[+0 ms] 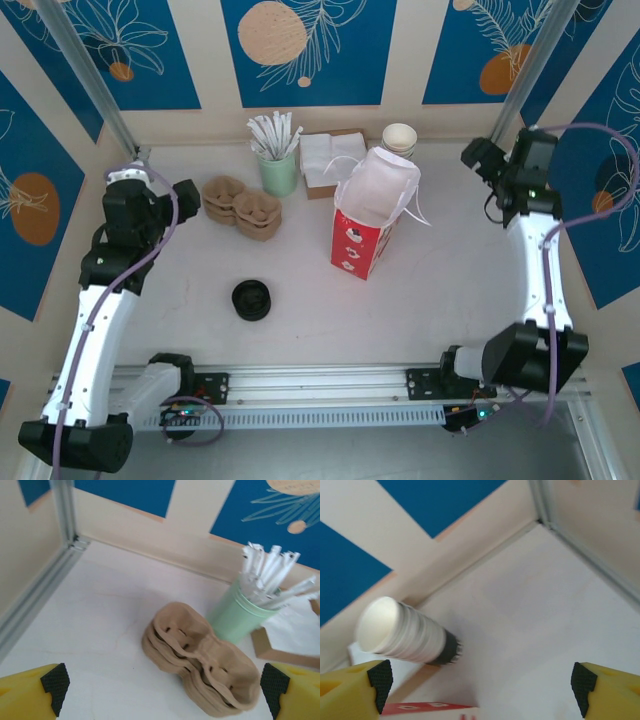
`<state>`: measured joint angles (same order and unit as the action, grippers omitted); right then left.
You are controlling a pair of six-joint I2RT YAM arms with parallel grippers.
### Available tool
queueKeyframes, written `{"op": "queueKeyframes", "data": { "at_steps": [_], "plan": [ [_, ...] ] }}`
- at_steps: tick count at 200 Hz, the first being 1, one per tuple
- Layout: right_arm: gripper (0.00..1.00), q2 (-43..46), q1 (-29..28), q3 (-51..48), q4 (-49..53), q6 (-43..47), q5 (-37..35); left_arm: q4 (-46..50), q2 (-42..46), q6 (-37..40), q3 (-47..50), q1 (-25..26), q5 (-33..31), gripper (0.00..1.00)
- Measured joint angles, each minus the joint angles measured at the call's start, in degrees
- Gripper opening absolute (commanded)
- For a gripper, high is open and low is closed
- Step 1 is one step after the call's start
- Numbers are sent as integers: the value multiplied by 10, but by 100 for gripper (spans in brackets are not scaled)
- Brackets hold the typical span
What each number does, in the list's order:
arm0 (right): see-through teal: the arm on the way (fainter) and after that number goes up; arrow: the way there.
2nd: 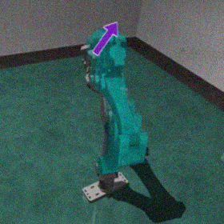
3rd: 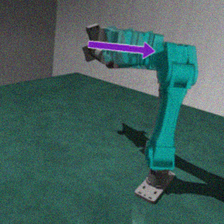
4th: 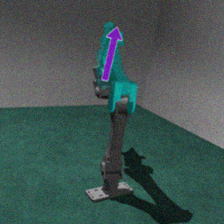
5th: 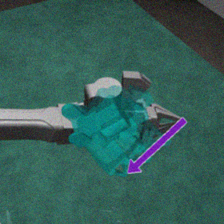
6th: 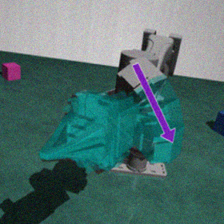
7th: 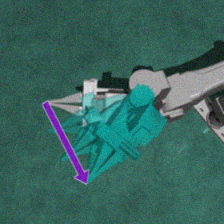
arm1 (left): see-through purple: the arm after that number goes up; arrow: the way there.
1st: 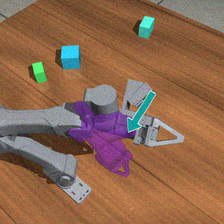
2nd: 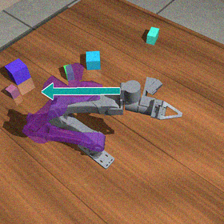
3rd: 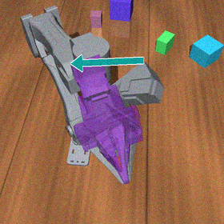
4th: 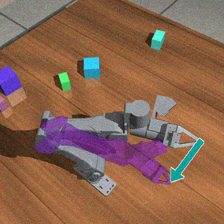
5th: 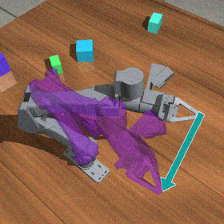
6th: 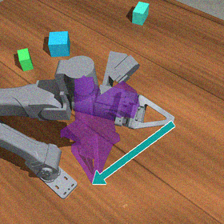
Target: Pack the takeout coffee
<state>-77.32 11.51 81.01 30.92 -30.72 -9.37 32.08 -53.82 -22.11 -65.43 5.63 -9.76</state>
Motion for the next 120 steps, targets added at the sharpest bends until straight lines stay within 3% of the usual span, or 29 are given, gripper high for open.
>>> {"op": "queueKeyframes", "data": {
  "at_steps": [37,68,114,120],
  "plan": [
    [86,-125,-48,129,74,-26,32,37,-2,-1,-23,0,65,99],
    [75,-213,-89,217,126,-32,26,61,-16,-15,-40,0,111,99],
    [68,-308,-116,316,167,-38,8,80,-37,-31,-49,0,166,99],
    [63,-319,-117,328,169,-38,4,85,-38,-32,-50,0,170,99]
  ]
}}
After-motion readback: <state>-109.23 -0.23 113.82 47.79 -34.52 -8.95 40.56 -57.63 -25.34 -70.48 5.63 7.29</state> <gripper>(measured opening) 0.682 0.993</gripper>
